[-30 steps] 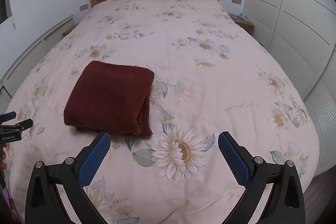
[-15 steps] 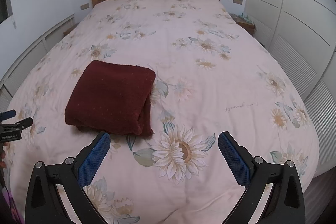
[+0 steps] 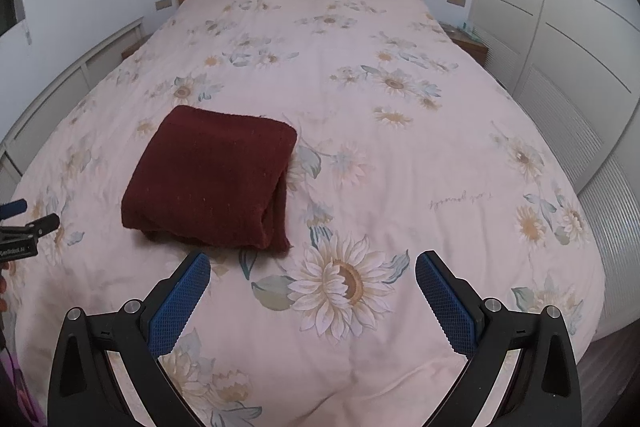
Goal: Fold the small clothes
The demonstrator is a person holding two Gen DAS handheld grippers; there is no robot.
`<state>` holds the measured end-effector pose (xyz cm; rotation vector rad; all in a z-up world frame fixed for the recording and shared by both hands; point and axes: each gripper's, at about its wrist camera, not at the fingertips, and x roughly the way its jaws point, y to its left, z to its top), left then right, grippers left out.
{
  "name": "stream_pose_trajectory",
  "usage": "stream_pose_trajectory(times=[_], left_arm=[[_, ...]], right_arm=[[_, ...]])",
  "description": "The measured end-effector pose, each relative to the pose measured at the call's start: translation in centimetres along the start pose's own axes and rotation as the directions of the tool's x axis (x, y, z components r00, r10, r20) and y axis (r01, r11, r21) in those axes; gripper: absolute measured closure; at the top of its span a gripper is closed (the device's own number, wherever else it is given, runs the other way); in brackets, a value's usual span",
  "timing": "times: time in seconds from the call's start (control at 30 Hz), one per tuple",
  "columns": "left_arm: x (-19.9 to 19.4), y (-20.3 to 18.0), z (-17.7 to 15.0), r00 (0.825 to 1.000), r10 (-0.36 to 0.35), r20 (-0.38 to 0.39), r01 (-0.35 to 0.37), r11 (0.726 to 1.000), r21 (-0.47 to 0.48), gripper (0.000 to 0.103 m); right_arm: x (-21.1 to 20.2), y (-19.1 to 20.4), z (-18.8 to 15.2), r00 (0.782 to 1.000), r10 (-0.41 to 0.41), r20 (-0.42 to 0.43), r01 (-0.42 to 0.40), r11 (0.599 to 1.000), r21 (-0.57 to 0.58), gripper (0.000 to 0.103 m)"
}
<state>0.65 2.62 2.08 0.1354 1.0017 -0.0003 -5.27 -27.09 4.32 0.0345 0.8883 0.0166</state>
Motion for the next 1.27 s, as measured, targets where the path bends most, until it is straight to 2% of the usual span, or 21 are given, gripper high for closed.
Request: stream_pose_trajectory(times=[1.27], left_arm=[[0.17, -0.65, -0.31, 1.0, -0.022, -0.018, 0.022, 1.0, 0.021, 0.001]], right_arm=[[0.8, 0.31, -0.75, 1.0, 0.001, -0.028, -0.002, 1.0, -0.025, 0.001]])
